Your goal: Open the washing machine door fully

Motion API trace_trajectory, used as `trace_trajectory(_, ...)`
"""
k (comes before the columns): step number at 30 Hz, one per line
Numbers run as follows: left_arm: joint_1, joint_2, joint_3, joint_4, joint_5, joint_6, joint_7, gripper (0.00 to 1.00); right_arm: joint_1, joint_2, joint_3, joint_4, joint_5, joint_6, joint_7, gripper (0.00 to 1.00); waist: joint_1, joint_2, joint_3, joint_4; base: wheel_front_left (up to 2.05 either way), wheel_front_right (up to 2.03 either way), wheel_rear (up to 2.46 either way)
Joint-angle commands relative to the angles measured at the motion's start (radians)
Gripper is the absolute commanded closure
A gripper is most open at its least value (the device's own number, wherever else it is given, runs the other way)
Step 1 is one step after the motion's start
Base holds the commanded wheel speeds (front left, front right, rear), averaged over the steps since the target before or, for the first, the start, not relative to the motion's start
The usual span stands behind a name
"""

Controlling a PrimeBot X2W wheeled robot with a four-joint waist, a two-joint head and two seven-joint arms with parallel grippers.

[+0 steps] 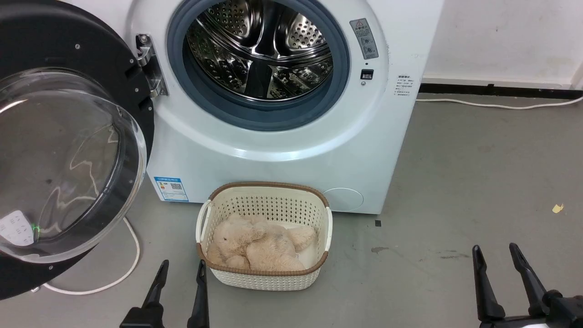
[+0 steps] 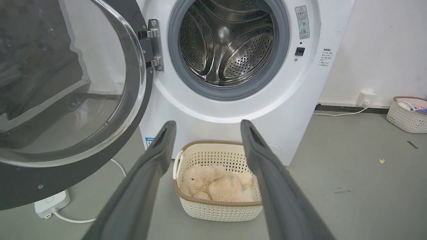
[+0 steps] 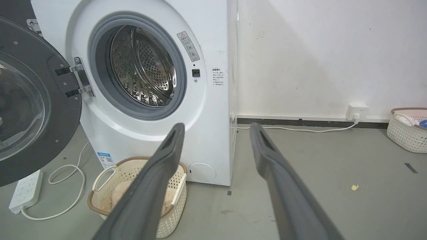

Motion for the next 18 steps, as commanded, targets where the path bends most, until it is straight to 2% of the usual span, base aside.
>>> trace_trajectory(1,0.008,-0.004,-0.001,0.002,0.008,0.001,-0.005,0.0,0.011,0.001,0.0,0.005,0.006,0.001,-0.004,0.0,0.0,0.0,0.0,0.001,0.0,0.0,0.0)
trace_trajectory(17,0.003,-0.016,0.016,-0.008,0.026,-0.001,-0.005,0.0,0.008,0.001,0.011,0.018,0.009,0.001,-0.004,0.0,0.0,0.0,0.002,0.009,0.0,0.0,0.0)
trace_trajectory(18,0.0,-0.015,0.016,-0.003,0.023,-0.001,0.0,1.0,0.0,0.0,0.009,0.016,0.006,0.0,0.0,1.0,0.0,0.0,0.002,0.009,0.0,0.0,0.0)
